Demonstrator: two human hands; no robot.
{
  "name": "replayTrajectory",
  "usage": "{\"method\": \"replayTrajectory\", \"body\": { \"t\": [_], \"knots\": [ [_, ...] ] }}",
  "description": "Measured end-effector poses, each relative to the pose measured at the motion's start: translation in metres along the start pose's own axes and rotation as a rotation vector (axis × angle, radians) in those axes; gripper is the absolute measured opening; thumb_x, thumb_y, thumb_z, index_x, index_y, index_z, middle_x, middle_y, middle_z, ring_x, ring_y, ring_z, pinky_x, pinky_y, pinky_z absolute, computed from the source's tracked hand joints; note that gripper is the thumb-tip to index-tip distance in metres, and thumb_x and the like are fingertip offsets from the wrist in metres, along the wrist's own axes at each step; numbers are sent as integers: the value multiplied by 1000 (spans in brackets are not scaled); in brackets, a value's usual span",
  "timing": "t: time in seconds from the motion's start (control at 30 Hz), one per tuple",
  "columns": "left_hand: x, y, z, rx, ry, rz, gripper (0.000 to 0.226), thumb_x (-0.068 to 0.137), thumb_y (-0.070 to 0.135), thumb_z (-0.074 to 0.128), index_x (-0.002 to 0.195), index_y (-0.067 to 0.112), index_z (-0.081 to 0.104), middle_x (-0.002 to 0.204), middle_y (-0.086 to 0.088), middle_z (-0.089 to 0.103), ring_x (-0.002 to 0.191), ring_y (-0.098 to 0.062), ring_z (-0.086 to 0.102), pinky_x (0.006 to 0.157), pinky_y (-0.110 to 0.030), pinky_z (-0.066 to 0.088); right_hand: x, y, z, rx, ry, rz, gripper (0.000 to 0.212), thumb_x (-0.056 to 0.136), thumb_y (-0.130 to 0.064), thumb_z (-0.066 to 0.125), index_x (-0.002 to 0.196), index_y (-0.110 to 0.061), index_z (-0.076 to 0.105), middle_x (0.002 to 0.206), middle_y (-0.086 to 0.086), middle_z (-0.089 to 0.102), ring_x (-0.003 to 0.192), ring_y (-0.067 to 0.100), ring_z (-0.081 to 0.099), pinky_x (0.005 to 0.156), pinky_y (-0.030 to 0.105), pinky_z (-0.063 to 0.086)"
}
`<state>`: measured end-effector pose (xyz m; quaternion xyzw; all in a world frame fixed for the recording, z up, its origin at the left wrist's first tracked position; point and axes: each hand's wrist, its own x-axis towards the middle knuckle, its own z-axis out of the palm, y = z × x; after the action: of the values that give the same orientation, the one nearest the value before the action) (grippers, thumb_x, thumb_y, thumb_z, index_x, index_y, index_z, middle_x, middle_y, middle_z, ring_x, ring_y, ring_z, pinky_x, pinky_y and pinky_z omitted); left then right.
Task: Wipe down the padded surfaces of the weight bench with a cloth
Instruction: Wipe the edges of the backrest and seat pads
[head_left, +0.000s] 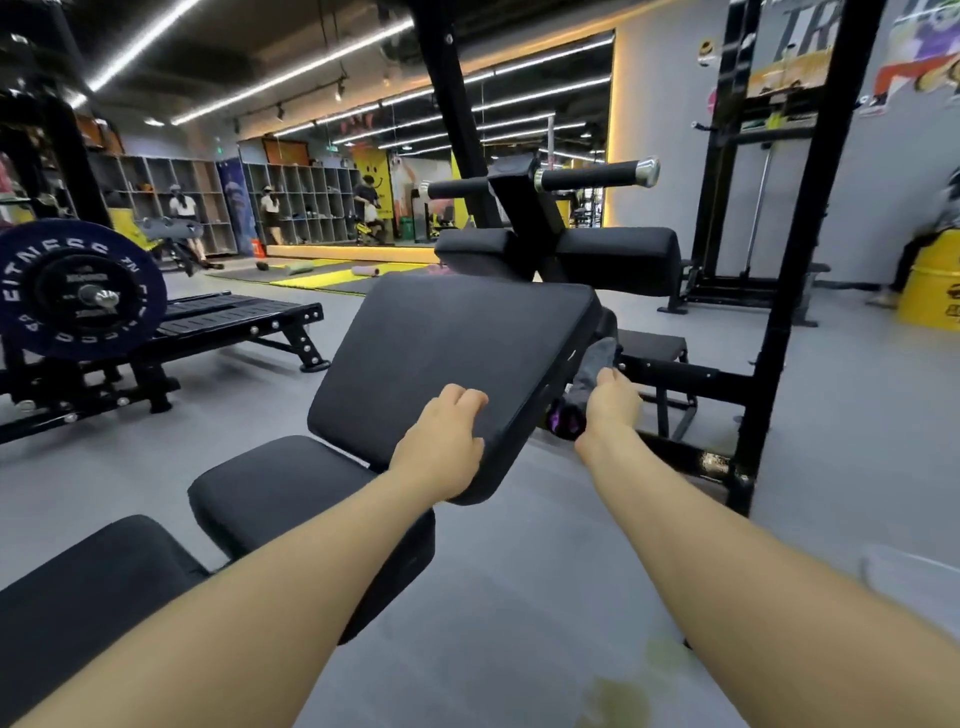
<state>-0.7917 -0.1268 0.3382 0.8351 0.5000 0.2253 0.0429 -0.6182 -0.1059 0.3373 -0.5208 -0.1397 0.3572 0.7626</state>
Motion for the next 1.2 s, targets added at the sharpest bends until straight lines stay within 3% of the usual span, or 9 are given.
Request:
{"method": "replayTrajectory", "body": {
  "t": [0.1, 0.23, 0.43, 0.73, 0.83, 0.93, 1.0, 1.13, 1.2],
  "knots": [
    [23, -4, 14, -25, 36, 55, 40, 96, 19, 43, 135, 21, 35, 137, 4, 32, 119, -19, 37, 89, -44, 45, 8, 2, 11, -37, 10, -185, 40, 97, -23, 44, 136, -28, 45, 130, -2, 34, 109, 21, 46, 96, 37, 43],
    [49, -3, 31, -39, 107, 112, 36, 98, 23, 38, 134, 19, 37, 134, 3, 36, 115, -19, 37, 87, -39, 44, 8, 29, 25, -305, 10, -370, 33, 95, -30, 49, 127, -25, 42, 128, 6, 26, 112, 30, 41, 98, 40, 39],
    [71, -9, 69, 79, 318, 145, 29, 97, 24, 38, 125, 21, 42, 125, 2, 41, 100, -22, 40, 75, -29, 33, 21, 54, 25, -364, -18, -510, 26, 97, -35, 41, 114, -16, 36, 109, 2, 22, 98, 31, 48, 86, 37, 43],
    [77, -19, 102, 15, 457, 134, 38, 92, 47, 14, 119, 31, 34, 119, 5, 37, 96, -21, 39, 81, -32, 30, 101, -17, 43, -363, 105, -420, 28, 100, -38, 30, 117, -16, 34, 120, 12, 28, 96, 32, 51, 78, 36, 42],
    [77, -20, 103, 0, 483, 139, 36, 92, 46, 16, 119, 31, 34, 119, 4, 39, 96, -21, 39, 81, -32, 30, 87, 2, 36, -328, 15, -483, 27, 100, -35, 33, 119, -16, 34, 118, 9, 29, 89, 26, 50, 81, 36, 43],
    [76, -20, 103, 6, 491, 131, 35, 92, 45, 17, 119, 31, 34, 120, 3, 40, 96, -23, 41, 81, -33, 32, 43, 52, 17, -413, -112, -570, 29, 99, -31, 38, 122, -14, 35, 112, 3, 26, 86, 20, 41, 75, 23, 31],
    [75, -19, 103, 2, 477, 123, 36, 92, 46, 15, 120, 32, 33, 120, 4, 39, 97, -22, 40, 81, -31, 30, 33, 61, 9, -466, -152, -559, 27, 99, -30, 38, 120, -14, 35, 111, 2, 25, 82, 19, 41, 73, 23, 30],
    [75, -20, 103, -16, 476, 132, 36, 92, 47, 14, 118, 32, 33, 118, 4, 38, 96, -21, 39, 82, -31, 29, 75, -1, 33, -393, 12, -515, 21, 100, -30, 35, 115, -16, 34, 115, 7, 27, 73, 21, 46, 74, 36, 43],
    [76, -21, 103, -31, 471, 138, 36, 91, 47, 13, 118, 33, 32, 118, 5, 37, 96, -19, 37, 83, -30, 29, 95, -29, 41, -368, 65, -457, 20, 101, -31, 33, 115, -17, 36, 118, 8, 27, 70, 19, 47, 62, 29, 43]
  ]
}}
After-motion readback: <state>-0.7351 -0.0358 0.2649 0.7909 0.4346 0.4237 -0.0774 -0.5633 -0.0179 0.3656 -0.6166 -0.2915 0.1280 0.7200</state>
